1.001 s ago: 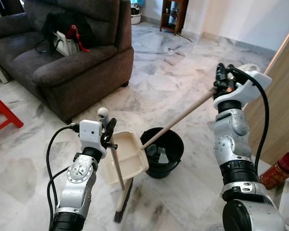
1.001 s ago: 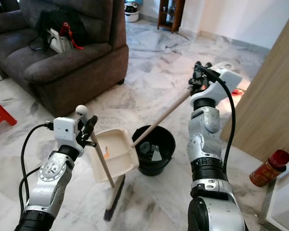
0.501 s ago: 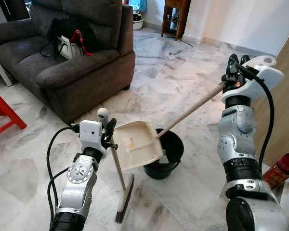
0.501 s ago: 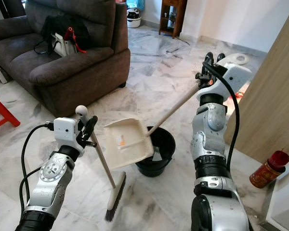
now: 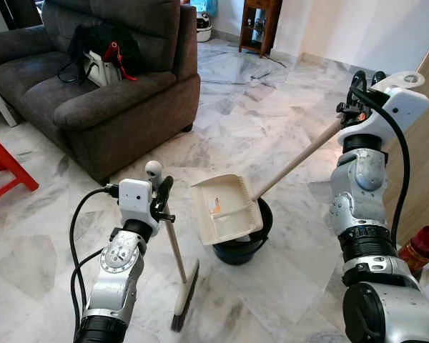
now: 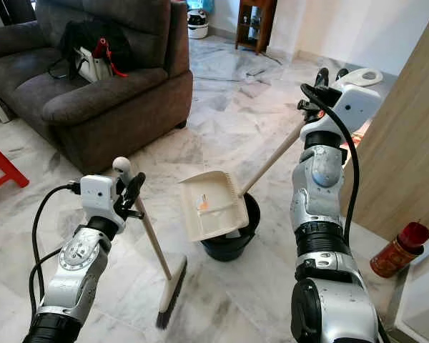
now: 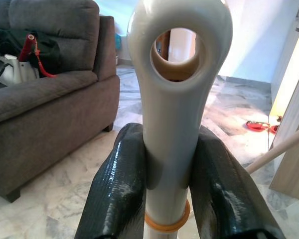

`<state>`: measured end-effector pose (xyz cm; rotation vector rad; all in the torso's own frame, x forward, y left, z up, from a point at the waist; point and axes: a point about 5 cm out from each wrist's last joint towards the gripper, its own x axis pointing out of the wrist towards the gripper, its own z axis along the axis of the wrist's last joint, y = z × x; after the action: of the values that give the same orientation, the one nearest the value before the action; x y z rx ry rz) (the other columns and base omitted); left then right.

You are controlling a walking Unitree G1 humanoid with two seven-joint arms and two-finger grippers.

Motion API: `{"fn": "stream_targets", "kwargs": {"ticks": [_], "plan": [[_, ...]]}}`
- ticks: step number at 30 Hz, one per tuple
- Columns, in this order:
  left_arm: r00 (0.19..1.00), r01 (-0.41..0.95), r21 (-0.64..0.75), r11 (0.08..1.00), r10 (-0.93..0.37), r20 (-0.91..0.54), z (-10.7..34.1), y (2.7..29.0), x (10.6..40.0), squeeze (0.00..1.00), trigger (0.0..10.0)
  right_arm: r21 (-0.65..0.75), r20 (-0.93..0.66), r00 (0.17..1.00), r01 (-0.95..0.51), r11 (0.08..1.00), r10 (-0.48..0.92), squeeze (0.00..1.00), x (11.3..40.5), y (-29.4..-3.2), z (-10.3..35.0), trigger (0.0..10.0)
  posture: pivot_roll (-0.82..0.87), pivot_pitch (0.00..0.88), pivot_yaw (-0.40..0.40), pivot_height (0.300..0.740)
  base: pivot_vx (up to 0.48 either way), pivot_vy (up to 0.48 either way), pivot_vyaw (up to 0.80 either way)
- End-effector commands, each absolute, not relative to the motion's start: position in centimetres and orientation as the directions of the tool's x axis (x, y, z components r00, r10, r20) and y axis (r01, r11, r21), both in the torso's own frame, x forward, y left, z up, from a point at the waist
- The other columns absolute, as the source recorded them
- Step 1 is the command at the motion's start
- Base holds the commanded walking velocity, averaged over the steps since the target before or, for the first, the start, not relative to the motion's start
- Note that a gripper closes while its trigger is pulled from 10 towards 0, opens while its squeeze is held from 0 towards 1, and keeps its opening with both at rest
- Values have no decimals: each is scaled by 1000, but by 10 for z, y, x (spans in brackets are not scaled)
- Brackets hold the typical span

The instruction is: Sweep floor

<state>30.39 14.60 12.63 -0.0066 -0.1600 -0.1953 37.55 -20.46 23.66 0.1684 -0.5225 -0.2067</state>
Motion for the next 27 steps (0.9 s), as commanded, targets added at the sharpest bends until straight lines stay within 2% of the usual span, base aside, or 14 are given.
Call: {"fn": "stream_targets", "kwargs": {"ticks": [1,10,27], "plan": [[958,191,37,981,-195,212,138,146,304,0,10000,236,543,802,137,962,-247,0,375,-204,256,10000,109,0,-34,740,0,0,0],[958,190,38,981,-193,212,138,146,304,0,10000,235,562,774,191,953,-294,0,375,-212,263,10000,109,0,-34,740,268,0,0],[957,187,39,982,-191,217,139,147,304,0,10000,242,554,776,197,950,-302,0,376,-213,259,10000,112,0,-33,740,267,0,0]]}}
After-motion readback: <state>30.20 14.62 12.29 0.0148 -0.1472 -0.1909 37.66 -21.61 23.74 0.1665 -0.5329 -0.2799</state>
